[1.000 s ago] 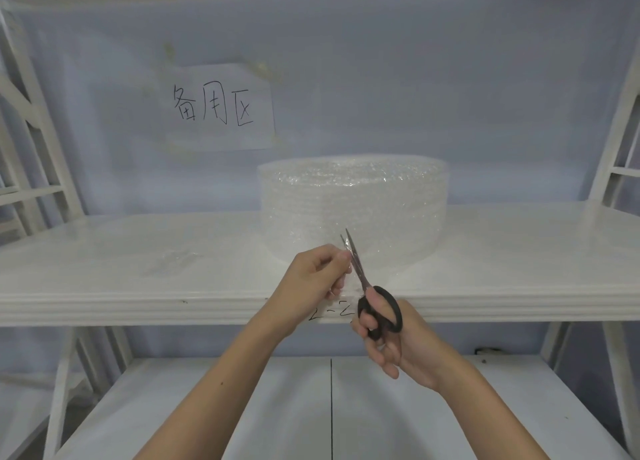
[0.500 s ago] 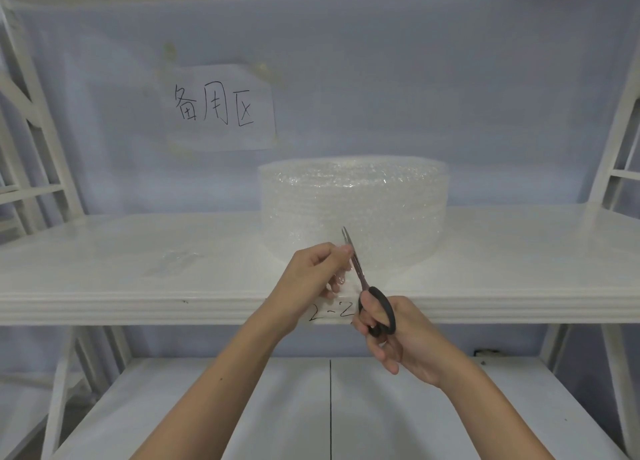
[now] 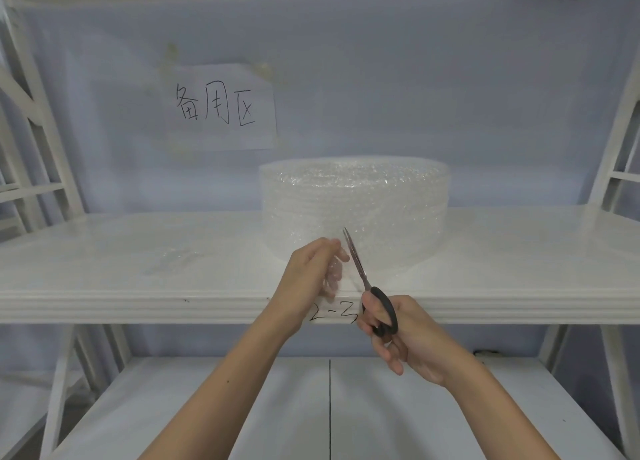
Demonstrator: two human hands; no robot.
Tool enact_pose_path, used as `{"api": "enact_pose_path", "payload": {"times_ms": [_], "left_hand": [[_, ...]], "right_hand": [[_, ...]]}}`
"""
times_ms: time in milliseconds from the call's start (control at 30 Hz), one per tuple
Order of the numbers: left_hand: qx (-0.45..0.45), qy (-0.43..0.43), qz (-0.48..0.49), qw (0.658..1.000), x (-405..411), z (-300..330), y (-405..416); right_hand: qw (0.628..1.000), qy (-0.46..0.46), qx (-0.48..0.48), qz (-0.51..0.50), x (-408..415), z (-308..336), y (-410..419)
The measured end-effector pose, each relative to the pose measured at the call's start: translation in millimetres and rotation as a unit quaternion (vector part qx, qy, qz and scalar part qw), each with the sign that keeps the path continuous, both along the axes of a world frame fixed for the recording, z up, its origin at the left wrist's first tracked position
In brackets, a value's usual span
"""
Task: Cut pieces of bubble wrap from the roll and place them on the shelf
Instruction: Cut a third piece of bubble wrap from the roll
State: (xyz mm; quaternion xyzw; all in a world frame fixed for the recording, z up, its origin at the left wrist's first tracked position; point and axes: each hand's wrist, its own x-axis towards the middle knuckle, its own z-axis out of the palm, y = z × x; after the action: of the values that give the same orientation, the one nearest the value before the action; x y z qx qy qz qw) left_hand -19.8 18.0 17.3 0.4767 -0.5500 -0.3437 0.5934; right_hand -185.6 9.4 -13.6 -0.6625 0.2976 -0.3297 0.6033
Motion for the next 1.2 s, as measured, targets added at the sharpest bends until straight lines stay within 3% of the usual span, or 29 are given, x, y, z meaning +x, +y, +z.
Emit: {"api": "enact_pose_path", "payload": {"times_ms": [1200], "left_hand": [[-0.034,-0.047,-0.020,0.998,4,-1,3]], "right_hand": [[1.000,-0.009,0.025,0.011,1,-5,-2]]}}
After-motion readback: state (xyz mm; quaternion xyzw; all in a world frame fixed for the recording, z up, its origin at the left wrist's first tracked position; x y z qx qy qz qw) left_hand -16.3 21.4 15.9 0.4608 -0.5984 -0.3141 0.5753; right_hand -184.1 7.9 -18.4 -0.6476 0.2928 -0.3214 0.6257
